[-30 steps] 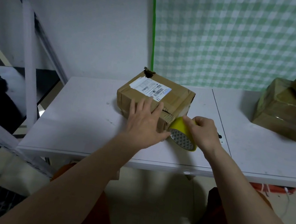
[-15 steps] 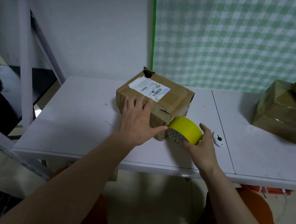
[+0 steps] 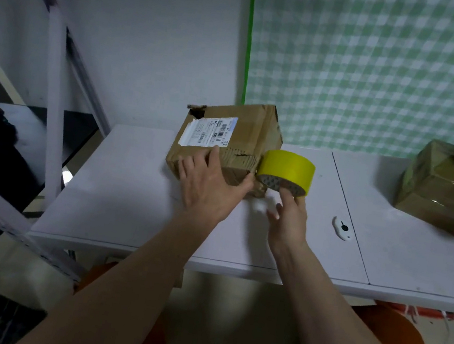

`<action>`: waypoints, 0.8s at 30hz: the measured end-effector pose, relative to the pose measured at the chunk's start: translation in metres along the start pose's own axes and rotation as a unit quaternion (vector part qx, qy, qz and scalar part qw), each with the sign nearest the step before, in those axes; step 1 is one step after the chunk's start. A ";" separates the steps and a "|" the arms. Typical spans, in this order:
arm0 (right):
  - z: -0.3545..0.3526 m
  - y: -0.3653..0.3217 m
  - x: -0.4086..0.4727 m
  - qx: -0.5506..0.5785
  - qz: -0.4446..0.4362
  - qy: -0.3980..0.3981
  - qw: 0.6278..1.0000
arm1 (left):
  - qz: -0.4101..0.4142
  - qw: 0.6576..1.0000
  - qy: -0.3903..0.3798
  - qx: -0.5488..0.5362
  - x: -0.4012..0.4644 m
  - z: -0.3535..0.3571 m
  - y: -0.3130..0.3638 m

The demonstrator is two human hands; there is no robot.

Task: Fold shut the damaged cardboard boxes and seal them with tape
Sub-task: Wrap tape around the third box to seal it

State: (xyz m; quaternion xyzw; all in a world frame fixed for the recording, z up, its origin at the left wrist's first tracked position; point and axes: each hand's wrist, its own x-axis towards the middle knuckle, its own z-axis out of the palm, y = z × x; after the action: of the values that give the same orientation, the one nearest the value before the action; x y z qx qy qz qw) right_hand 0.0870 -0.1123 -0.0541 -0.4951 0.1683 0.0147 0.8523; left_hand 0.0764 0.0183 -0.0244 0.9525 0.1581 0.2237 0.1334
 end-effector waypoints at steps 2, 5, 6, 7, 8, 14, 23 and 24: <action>0.012 0.000 0.005 0.031 0.022 -0.050 0.998 | -0.014 1.000 -0.001 -0.008 0.000 -0.004 -0.003; 0.029 -0.010 0.009 -0.009 0.003 -0.027 1.000 | -0.036 0.996 -0.011 -0.075 -0.003 -0.008 -0.008; 0.034 -0.016 0.009 -0.044 -0.017 -0.011 0.999 | -0.043 0.993 -0.015 -0.108 -0.003 -0.010 -0.009; 0.037 -0.023 0.007 -0.079 -0.040 -0.003 0.996 | -0.050 0.989 -0.018 -0.138 -0.004 -0.012 -0.009; 0.040 -0.030 0.006 -0.101 -0.065 -0.001 0.993 | -0.057 0.984 -0.023 -0.166 -0.004 -0.014 -0.008; 0.056 -0.087 -0.004 -0.307 -0.250 0.019 0.918 | -0.068 0.942 -0.094 -0.315 -0.001 -0.038 0.011; 0.058 -0.088 -0.030 -0.477 -0.239 -0.022 0.846 | 0.053 0.934 -0.038 -0.352 -0.002 -0.044 -0.001; 0.060 -0.084 -0.033 -0.478 -0.231 -0.032 0.847 | 0.054 0.932 -0.037 -0.357 -0.003 -0.043 -0.005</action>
State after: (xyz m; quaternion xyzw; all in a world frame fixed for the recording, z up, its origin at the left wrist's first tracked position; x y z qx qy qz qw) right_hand 0.0887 -0.0999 0.0532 -0.8651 -0.0058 -0.0879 0.4938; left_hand 0.0528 0.0296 0.0099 0.8567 0.0113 0.2369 0.4582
